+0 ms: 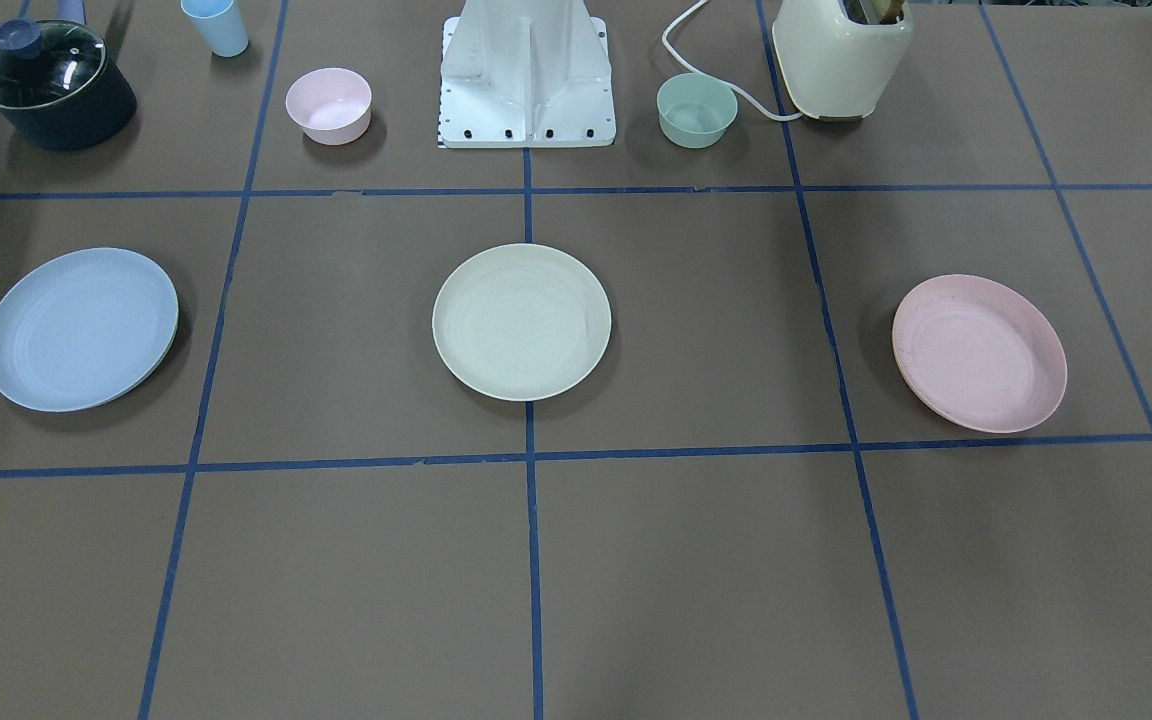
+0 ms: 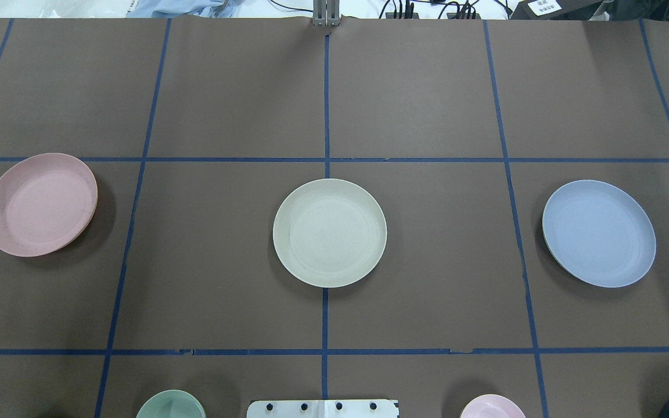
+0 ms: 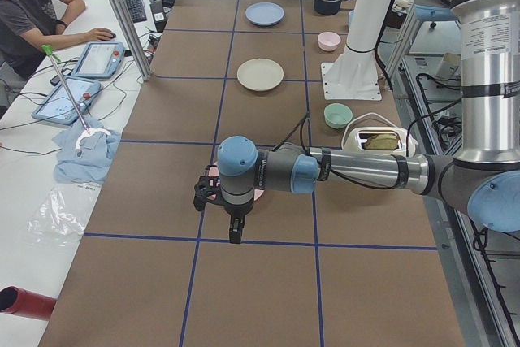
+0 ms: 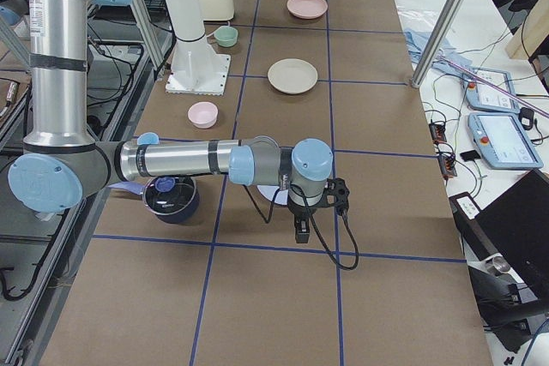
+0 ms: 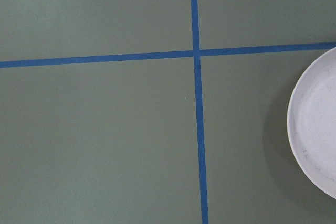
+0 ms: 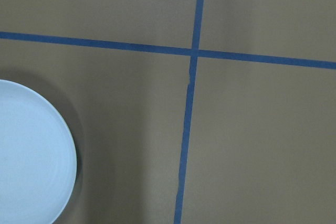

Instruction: Stack three plates with pink and blue

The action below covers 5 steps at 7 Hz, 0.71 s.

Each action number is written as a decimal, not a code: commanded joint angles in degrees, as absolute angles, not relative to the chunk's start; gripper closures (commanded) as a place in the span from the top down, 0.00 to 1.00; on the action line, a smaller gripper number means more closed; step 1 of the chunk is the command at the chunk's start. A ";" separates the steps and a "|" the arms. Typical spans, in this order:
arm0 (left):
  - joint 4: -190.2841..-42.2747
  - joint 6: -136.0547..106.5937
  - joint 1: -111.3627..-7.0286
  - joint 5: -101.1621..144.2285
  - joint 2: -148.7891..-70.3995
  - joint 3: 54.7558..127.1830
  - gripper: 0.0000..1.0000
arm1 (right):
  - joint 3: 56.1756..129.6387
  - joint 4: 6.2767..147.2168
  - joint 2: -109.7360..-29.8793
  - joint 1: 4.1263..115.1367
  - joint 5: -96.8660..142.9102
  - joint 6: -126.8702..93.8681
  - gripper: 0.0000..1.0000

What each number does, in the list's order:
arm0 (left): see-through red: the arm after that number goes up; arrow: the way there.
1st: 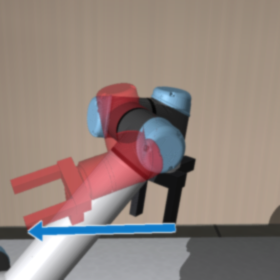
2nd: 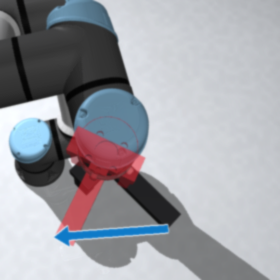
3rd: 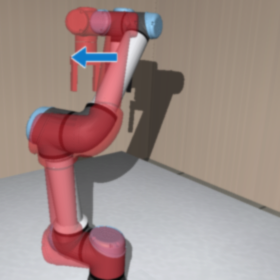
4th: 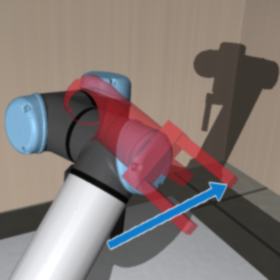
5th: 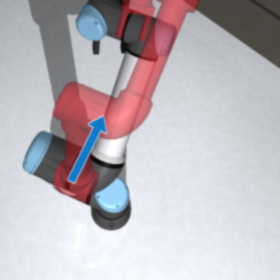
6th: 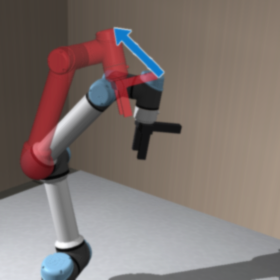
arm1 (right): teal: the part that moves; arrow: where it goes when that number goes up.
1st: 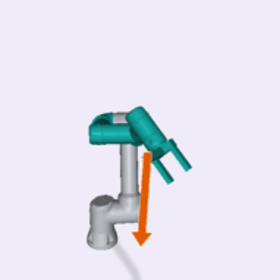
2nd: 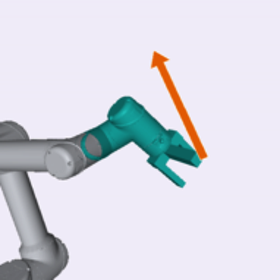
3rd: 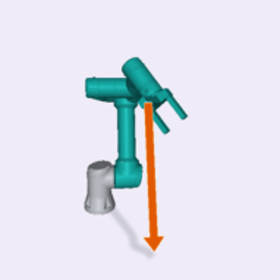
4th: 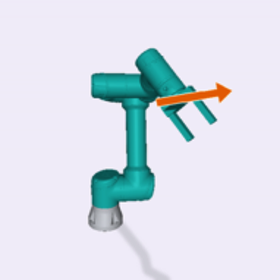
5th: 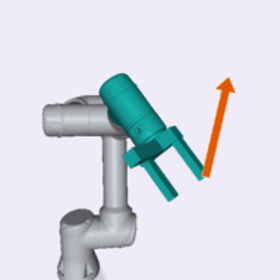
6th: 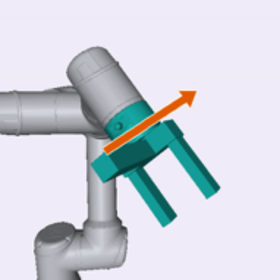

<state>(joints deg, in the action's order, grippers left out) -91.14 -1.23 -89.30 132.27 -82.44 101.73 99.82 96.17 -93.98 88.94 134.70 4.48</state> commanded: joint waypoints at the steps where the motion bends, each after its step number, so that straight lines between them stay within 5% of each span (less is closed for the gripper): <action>1: -91.14 -1.14 -89.30 132.36 -82.44 102.30 1.00 | 100.19 96.15 -93.96 88.95 134.65 4.57 1.00; 5: -105.97 -1.67 -88.77 132.37 -85.85 101.70 1.00 | 99.93 96.24 -93.87 88.86 134.73 4.48 1.00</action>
